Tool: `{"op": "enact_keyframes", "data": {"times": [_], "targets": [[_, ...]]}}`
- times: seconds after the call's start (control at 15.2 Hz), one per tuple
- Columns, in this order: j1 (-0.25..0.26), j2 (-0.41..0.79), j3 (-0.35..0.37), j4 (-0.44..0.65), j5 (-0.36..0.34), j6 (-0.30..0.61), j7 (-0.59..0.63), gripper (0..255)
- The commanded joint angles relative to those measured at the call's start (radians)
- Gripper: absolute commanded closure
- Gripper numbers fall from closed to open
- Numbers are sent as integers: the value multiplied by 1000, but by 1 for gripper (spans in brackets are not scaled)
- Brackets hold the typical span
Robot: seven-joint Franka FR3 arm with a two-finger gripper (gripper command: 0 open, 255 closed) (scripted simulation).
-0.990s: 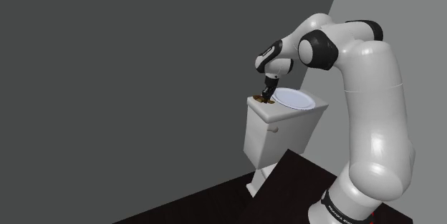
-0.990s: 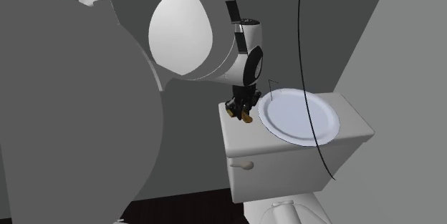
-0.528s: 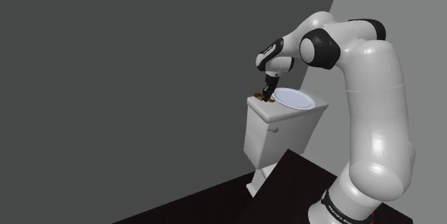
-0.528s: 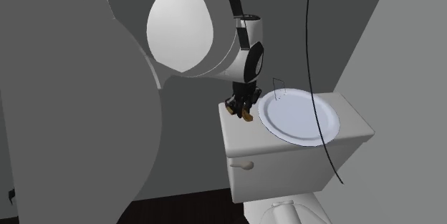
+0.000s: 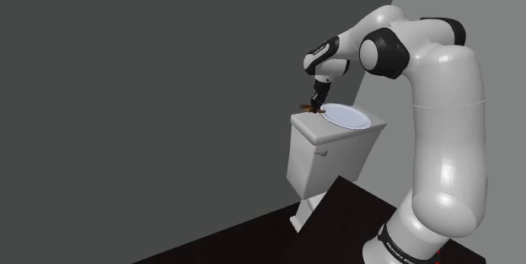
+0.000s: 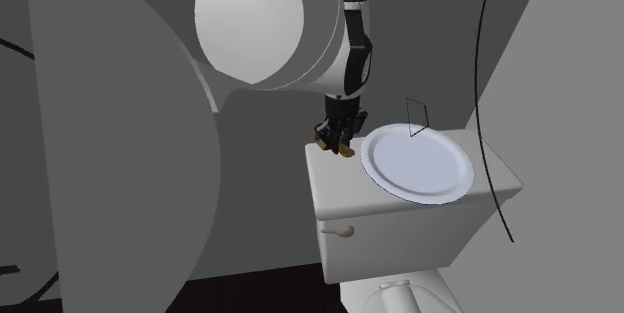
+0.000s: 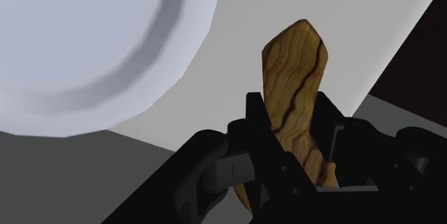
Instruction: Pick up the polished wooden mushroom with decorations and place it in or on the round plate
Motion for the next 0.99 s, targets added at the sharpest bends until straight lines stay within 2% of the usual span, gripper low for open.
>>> {"op": "enact_keyframes", "data": {"times": [0.0, 0.33, 0.92], "targets": [[5, -16, -7, 8, -11, -22, 6, 255], [14, -48, -21, 34, -35, -75, 19, 255], [-171, 19, -42, 131, 14, -117, -183, 255]]}}
